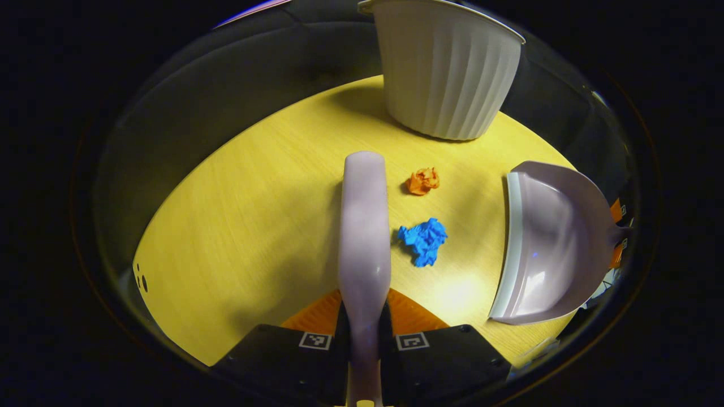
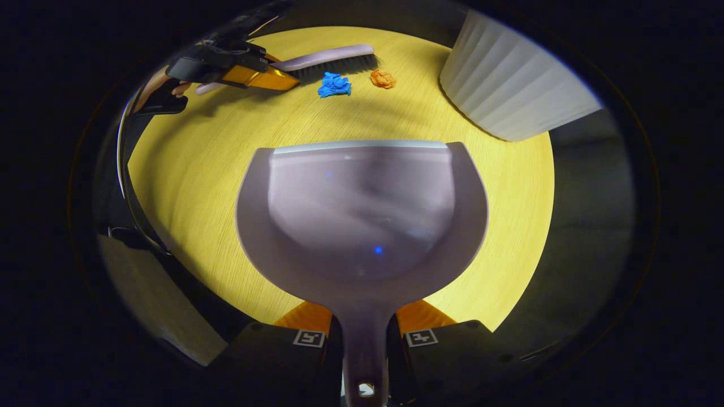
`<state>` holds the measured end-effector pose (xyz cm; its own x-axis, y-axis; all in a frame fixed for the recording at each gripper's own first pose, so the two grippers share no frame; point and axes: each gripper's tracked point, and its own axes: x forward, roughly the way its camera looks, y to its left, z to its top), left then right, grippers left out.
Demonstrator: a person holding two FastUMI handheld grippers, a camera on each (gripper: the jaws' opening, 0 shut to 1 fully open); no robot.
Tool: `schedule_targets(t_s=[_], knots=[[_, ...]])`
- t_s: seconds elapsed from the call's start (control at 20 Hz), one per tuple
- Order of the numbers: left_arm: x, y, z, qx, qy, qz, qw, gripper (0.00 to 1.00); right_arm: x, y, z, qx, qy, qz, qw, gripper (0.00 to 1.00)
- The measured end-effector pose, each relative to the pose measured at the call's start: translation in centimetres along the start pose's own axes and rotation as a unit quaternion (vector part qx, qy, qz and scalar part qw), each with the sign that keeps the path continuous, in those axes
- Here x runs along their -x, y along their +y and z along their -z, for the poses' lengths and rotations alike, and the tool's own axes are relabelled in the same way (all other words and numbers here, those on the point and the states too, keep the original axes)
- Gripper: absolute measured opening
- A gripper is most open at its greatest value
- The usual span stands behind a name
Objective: Pick up the small broom and dustpan from the desktop, sweep the trash into the dustpan with the broom, and then empty the trash into the garbage bin.
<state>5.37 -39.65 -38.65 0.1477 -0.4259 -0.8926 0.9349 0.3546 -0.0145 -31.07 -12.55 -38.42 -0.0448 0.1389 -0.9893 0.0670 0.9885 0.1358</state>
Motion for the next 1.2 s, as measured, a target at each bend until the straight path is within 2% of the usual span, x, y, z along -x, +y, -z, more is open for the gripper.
schedule_targets(t_s=[0.1,0.15,0.25,0.3,0.35,0.4,0.45,0.55,0.6,0.65,0.7,0.75,0.8,0.85,0.9,0.95,1.0,1.05,1.15,1.2], knots=[[-0.3,-0.9,-0.8,-0.020,0.000,0.018,1.000,0.27,0.4,-0.3,0.1,-0.003,-0.001,-0.006,1.000,0.33],[-0.4,-1.5,-1.2,-0.027,0.000,0.030,0.999,0.27,0.7,-0.5,0.2,-0.004,-0.002,-0.009,1.000,0.36],[-0.2,-2.6,-1.4,-0.036,-0.003,0.061,0.997,0.27,0.9,-0.7,0.3,-0.006,-0.003,-0.015,1.000,0.37],[-0.4,-3.1,-1.4,-0.039,-0.003,0.078,0.996,0.27,0.6,-0.8,0.2,-0.006,-0.005,-0.016,1.000,0.33],[-0.1,-4.0,-1.3,-0.040,-0.003,0.096,0.995,0.27,0.6,-0.8,0.3,-0.005,-0.007,-0.017,1.000,0.37],[0.1,-4.7,-1.3,-0.040,-0.002,0.113,0.993,0.27,0.6,-0.7,0.4,-0.005,-0.009,-0.017,1.000,0.32],[0.6,-5.5,-1.2,-0.038,0.000,0.131,0.991,0.27,0.6,-0.7,0.5,-0.004,-0.010,-0.018,1.000,0.36],[1.8,-7.2,-1.1,-0.035,0.004,0.170,0.985,0.27,0.6,-0.7,0.8,-0.001,-0.008,-0.016,1.000,0.36],[2.0,-8.0,-0.8,-0.034,0.006,0.186,0.982,0.27,0.4,-0.7,1.0,0.000,-0.007,-0.015,1.000,0.32],[2.4,-8.6,-0.7,-0.035,0.009,0.201,0.979,0.27,0.4,-0.7,1.1,0.001,-0.007,-0.014,1.000,0.36],[2.7,-9.2,-0.7,-0.034,0.011,0.212,0.977,0.27,0.2,-0.8,1.4,0.001,-0.007,-0.013,1.000,0.32],[3.1,-9.7,-0.6,-0.033,0.015,0.223,0.974,0.27,0.2,-0.8,1.6,0.001,-0.009,-0.012,1.000,0.32],[3.3,-10.2,-0.6,-0.031,0.018,0.234,0.972,0.25,0.1,-0.8,1.8,0.001,-0.012,-0.011,1.000,0.36],[3.6,-10.7,-0.7,-0.028,0.019,0.244,0.969,0.27,0.1,-0.8,1.9,0.000,-0.016,-0.010,1.000,0.36],[3.7,-11.2,-0.8,-0.024,0.021,0.252,0.967,0.27,0.1,-0.8,1.9,-0.004,-0.020,-0.009,1.000,0.32],[3.8,-11.3,-0.7,-0.018,0.022,0.257,0.966,0.27,0.3,-0.9,1.7,-0.009,-0.029,-0.008,1.000,0.36],[4.0,-11.5,-0.7,-0.011,0.022,0.259,0.966,0.25,0.4,-1.0,1.2,-0.015,-0.041,-0.005,0.999,0.32],[4.2,-11.7,-0.7,-0.004,0.020,0.256,0.966,0.27,0.4,-1.1,1.0,-0.021,-0.050,0.002,0.999,0.36],[5.4,-11.3,-1.3,0.014,0.005,0.253,0.967,0.27,0.2,-1.3,1.3,-0.035,-0.071,0.021,0.997,0.36],[6.4,-10.9,-1.6,0.024,-0.006,0.251,0.968,0.27,0.0,-1.1,1.5,-0.044,-0.081,0.025,0.995,0.32]])
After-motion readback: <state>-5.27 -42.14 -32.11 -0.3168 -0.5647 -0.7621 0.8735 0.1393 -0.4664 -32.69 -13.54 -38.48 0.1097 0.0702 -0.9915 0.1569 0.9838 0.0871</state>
